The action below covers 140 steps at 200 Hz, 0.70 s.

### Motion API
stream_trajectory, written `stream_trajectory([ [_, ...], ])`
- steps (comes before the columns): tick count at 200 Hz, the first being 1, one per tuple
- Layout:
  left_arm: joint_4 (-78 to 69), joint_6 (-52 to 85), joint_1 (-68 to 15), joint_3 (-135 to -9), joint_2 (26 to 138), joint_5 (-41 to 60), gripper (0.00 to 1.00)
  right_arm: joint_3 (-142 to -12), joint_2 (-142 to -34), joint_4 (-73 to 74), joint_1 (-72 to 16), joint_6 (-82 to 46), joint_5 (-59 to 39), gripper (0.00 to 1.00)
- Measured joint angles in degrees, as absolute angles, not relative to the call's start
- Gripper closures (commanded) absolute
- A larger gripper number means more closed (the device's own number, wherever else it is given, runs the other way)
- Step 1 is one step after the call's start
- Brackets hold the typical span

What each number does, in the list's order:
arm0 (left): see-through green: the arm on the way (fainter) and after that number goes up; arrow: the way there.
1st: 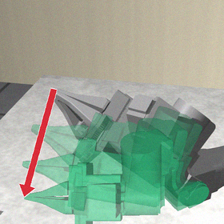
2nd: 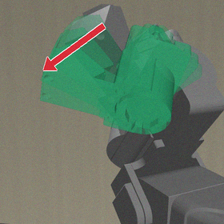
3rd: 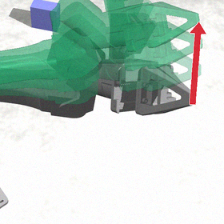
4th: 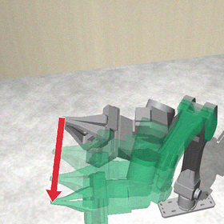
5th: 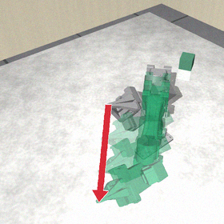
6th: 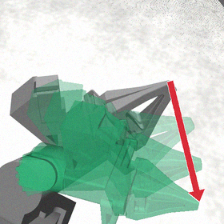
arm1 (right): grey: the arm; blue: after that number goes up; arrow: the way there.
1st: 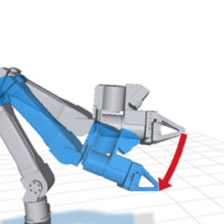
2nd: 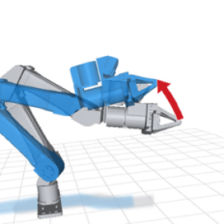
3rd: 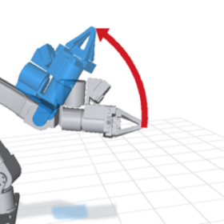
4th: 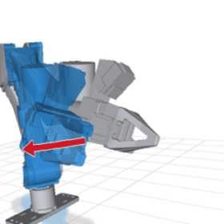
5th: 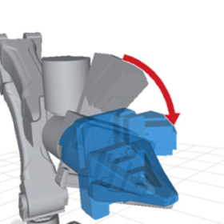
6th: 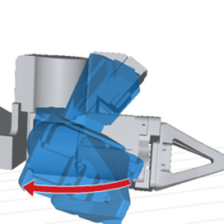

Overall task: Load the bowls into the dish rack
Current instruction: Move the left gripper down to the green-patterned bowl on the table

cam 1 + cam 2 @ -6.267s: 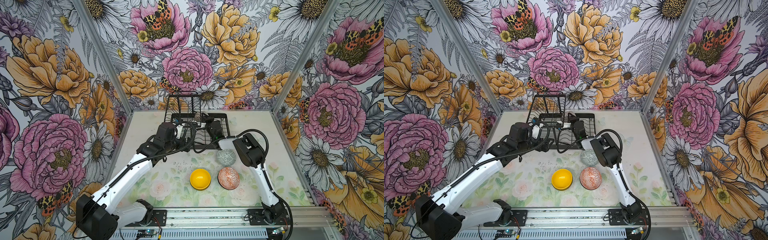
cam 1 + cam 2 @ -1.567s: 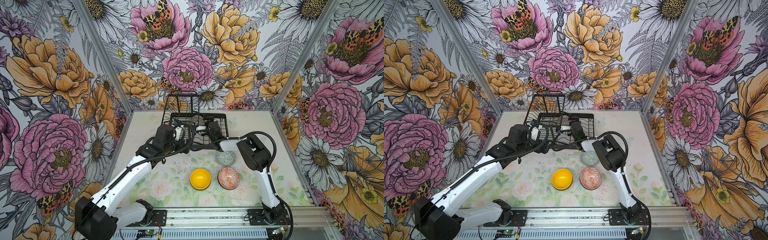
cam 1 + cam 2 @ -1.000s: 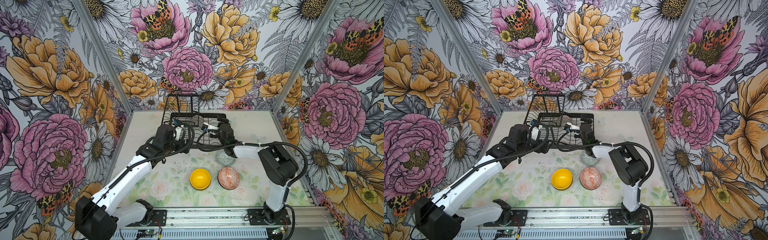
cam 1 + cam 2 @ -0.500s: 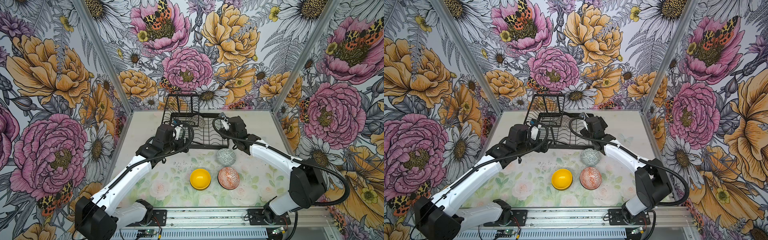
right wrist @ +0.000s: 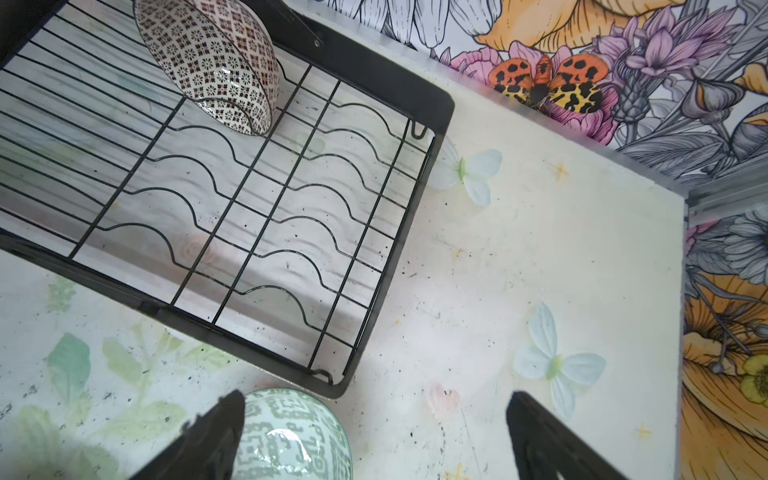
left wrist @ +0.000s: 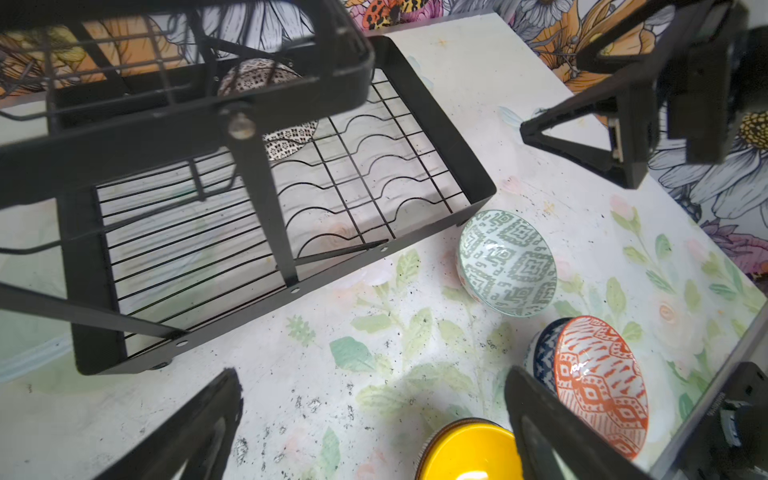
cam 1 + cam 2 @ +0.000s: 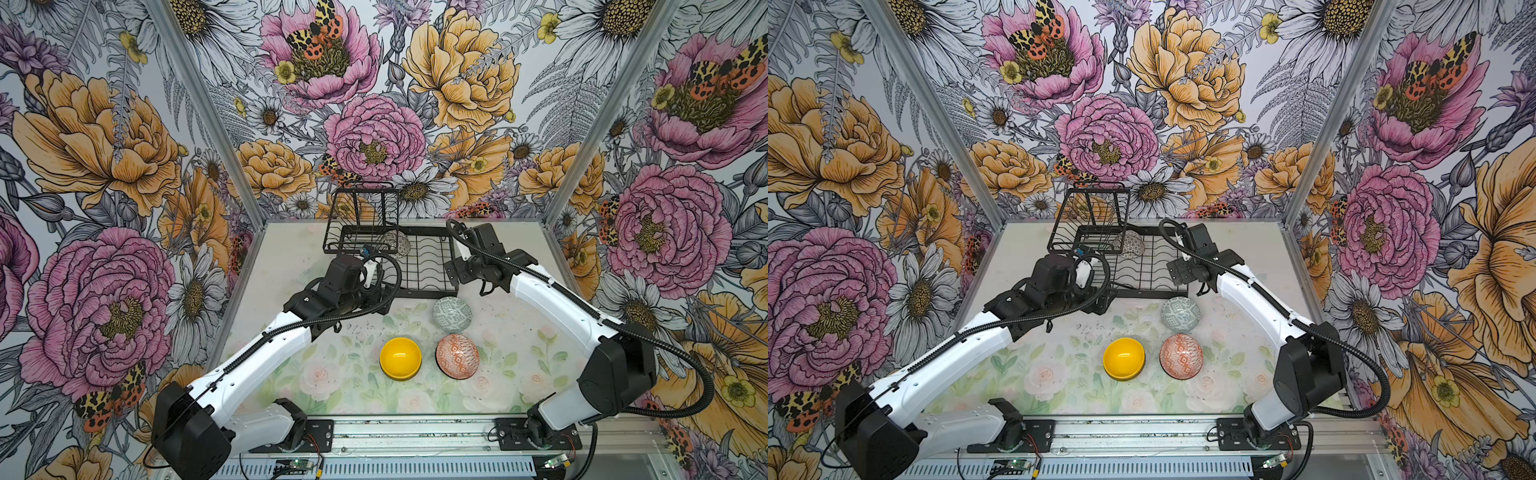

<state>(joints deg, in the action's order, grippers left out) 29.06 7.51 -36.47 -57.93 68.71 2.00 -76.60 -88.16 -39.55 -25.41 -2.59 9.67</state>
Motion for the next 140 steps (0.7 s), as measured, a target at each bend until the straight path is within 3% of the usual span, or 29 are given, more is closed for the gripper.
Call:
stream_trajectory([
  [102,20.91,12.14,-44.29,-62.00,91.02,6.09,0.01,-78.94,-88.16,-42.61,-24.27,-3.25,9.37,0.00],
  [140,19.55,14.02,-45.93,-65.49,98.08,7.20,0.06,-78.94,-88.18,-42.65,-23.62,-3.25,9.61,0.00],
])
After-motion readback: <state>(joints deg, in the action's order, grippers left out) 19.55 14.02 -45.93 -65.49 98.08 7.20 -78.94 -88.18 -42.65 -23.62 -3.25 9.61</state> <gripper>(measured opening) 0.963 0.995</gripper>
